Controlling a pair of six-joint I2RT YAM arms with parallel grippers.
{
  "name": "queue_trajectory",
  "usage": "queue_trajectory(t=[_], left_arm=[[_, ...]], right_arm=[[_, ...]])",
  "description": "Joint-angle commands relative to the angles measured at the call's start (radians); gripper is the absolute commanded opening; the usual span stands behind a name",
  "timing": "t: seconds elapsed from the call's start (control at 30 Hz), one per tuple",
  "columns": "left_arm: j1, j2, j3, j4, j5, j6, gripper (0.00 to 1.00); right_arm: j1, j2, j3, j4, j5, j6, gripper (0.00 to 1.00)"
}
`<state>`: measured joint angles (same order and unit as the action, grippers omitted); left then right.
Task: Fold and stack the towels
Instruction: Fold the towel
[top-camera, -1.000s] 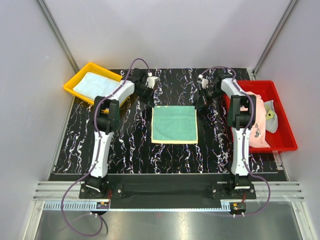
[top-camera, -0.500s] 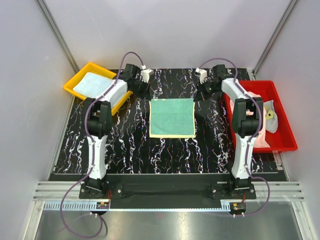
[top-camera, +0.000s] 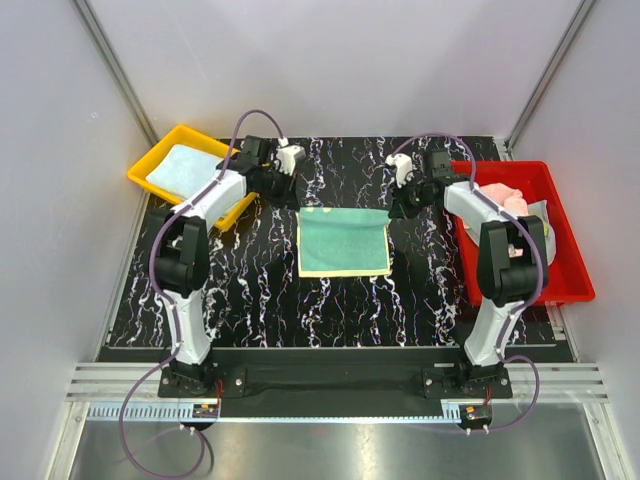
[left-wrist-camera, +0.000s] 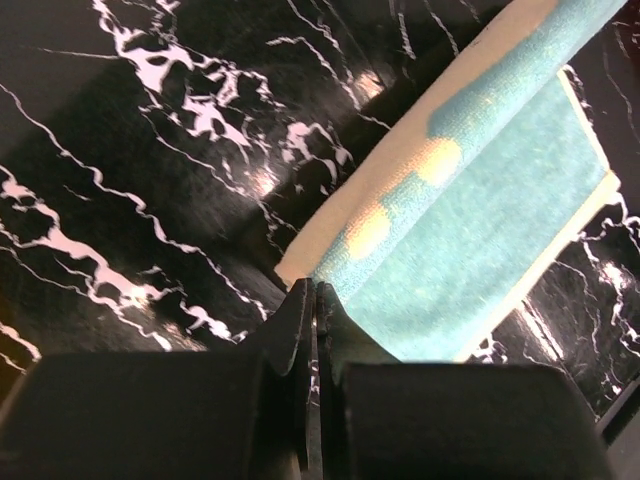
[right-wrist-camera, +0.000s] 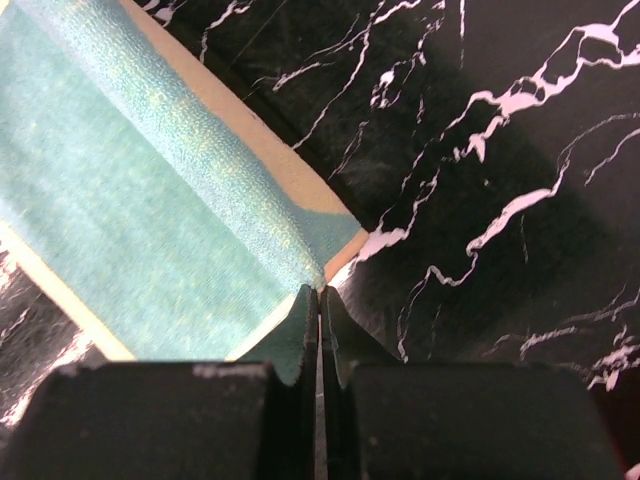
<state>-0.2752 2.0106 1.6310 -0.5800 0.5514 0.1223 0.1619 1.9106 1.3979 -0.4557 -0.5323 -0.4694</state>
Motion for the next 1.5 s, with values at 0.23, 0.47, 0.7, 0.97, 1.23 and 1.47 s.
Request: queue_trajectory(t=[0.23,0.47,0.7,0.97,1.23,1.47], left_arm=[[-0.024,-0.196,-0.229,0.069,-0.005,-0.038,0.00],[-0.045,-0.299,-0.329,0.062,0.010,-0.062,0.00],[-0.061,-0.352,-0.411,0.042,0.034,-0.076,0.00],[-0.101,-0.343,-0.493,0.040,0.028,-0.098,0.02],[-0.131,-0.343,-0.527,0.016,0.007,-0.085,0.06],[-0.140,-0.392,-0.537,0.002,-0.065,-0.091,0.26]], right_arm=[[0.051,-0.206,-0.186,0.104,0.144,0.115,0.00],[0.065,-0.255,-0.258,0.075,0.155,0.196,0.00],[0.077,-0.298,-0.324,0.042,0.189,0.244,0.00],[0.094,-0.295,-0.366,0.023,0.177,0.299,0.00],[0.102,-0.260,-0.393,-0.009,0.170,0.360,0.08],[0.102,-0.292,-0.327,-0.131,0.166,0.411,0.40]])
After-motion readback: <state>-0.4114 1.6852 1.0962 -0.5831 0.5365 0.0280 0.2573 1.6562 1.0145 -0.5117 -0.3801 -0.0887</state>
